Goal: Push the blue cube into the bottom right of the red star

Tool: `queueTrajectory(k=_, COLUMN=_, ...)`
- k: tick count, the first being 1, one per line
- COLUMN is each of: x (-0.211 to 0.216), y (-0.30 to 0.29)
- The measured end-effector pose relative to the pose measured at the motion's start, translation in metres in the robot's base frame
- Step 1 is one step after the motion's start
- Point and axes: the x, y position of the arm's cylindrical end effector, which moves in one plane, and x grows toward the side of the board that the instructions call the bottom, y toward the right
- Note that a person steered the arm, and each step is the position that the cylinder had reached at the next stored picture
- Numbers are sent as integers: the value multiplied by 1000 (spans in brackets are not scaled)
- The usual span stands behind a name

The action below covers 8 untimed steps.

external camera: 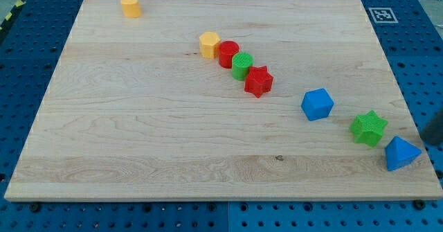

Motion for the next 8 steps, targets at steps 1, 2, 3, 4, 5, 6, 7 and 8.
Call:
queueTrajectory(k=1, x=31, y=-31)
queueTrajectory(k=2, x=31, y=-81)
queueTrajectory(k=3, x=31, y=-102)
queueTrajectory(k=4, x=31, y=-110)
queueTrajectory(k=5, x=18, y=-130)
queueTrajectory(k=6, x=-2, y=-159)
queueTrajectory(k=7, x=-33, y=-169)
queueTrajectory(k=8, x=-58, y=-169)
